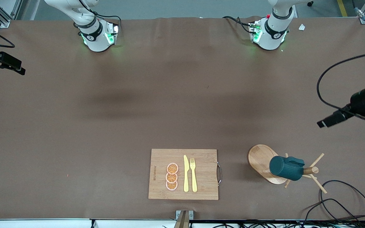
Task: Transfer cup from left to right arm and place
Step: 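Reach the left gripper toward the teal mug on the mug tree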
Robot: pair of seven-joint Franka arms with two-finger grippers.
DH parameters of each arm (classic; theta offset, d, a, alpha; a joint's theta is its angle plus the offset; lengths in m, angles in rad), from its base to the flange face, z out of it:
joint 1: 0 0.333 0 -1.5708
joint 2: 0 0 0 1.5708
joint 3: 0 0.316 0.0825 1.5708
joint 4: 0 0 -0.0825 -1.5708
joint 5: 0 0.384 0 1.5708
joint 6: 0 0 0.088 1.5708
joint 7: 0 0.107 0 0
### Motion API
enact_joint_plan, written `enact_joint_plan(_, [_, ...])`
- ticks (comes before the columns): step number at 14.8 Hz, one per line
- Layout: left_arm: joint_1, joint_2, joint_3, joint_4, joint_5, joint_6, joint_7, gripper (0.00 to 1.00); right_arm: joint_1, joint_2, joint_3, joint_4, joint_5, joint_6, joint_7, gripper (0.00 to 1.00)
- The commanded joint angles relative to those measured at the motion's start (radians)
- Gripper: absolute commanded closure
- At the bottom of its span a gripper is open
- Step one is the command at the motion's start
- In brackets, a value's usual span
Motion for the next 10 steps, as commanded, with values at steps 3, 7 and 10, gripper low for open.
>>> enact_joint_plan(3, [0.022,0.082,-0.005,0.041,-0.165,0.123,-0.219,0.00,-0.009,-0.027,0.007,-0.027,0.006,0.006,-0.008,0.00])
enact_joint_plan(7, [0.006,0.132,-0.007,0.037,-0.185,0.237,-0.351,0.00,-0.009,-0.027,0.007,-0.027,0.006,0.006,-0.008,0.00])
enact_joint_plan(10, [-0.008,0.171,-0.013,0.035,-0.178,0.307,-0.446,0.00,-0.009,-0.027,0.007,-0.027,0.006,0.006,-0.008,0.00])
